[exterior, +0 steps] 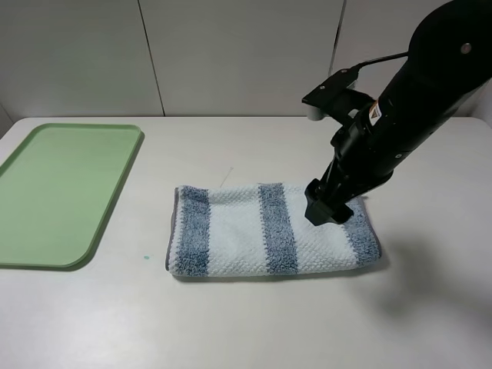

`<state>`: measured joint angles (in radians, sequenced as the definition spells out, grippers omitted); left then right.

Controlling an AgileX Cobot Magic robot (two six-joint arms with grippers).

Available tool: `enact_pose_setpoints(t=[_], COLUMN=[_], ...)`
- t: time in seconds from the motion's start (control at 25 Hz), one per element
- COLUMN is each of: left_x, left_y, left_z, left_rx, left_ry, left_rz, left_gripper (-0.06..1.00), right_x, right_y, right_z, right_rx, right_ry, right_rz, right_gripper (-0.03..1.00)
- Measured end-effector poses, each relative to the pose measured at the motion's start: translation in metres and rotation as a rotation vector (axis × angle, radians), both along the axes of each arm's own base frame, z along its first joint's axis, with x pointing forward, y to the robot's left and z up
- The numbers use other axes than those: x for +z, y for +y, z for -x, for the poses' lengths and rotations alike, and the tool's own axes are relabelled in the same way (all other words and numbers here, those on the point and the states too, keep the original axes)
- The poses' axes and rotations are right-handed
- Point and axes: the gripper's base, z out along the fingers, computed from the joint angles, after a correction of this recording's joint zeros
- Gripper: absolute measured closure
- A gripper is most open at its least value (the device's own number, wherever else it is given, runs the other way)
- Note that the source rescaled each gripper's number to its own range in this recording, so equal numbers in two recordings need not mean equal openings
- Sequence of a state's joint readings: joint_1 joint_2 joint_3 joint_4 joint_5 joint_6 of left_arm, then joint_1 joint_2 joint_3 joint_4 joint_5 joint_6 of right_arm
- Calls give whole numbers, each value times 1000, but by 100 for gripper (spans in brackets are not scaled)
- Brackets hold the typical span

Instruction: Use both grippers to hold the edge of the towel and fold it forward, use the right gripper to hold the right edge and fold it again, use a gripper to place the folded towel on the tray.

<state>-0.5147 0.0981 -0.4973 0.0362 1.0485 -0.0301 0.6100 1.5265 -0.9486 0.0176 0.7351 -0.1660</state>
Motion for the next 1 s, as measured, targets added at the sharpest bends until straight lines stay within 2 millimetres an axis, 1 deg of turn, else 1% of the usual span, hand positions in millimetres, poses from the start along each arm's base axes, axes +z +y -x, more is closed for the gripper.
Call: enact_pose_setpoints(t=[0.2,0.36,0.68,1.0], left_x=[0,0,0,0], left_y=[1,2,3,3], left_z=[0,0,1,2], left_rx=[186,315,540,682], left_ry=[0,0,0,-1], left_rz=[0,0,0,0], left_gripper=[-5,-5,-5,-5], right_x=[0,1,3,4], right_y=[0,2,3,4], right_z=[0,-3,-7,-8], right_rx=[-148,-231,-305,-355], right_ry=[28,19,-5,-8], right_rz=[-46,-89,-140,-173], right_gripper=[-3,-3,-3,-3])
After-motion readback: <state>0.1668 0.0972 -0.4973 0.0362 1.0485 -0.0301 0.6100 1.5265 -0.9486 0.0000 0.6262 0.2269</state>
